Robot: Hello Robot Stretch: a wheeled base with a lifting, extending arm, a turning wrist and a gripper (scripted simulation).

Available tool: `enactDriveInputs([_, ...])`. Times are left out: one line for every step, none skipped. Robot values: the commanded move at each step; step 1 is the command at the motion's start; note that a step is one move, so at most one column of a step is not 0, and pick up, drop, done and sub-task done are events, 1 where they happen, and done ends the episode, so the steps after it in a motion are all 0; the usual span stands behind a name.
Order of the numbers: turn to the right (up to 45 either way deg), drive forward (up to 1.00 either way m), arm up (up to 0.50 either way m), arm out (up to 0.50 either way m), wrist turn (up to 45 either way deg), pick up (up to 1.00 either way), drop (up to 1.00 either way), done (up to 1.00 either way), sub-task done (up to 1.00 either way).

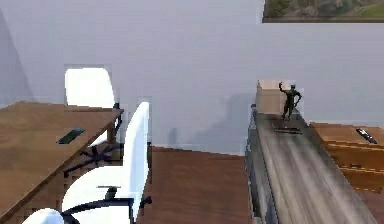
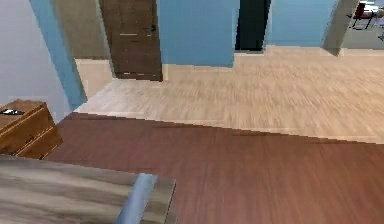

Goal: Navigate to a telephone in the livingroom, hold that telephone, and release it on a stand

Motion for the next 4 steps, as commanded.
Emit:
enactDriveInputs([0.0, 0.55, 0.0, 0.0, 0.0, 0.0, 0.0, 0.0, 0.0])
enactDriveInputs([-45.0, 0.0, 0.0, 0.0, 0.0, 0.0, 0.0, 0.0, 0.0])
enactDriveInputs([-45.0, 0.0, 0.0, 0.0, 0.0, 0.0, 0.0, 0.0, 0.0])
enactDriveInputs([-45.0, 0.0, 0.0, 0.0, 0.0, 0.0, 0.0, 0.0, 0.0])
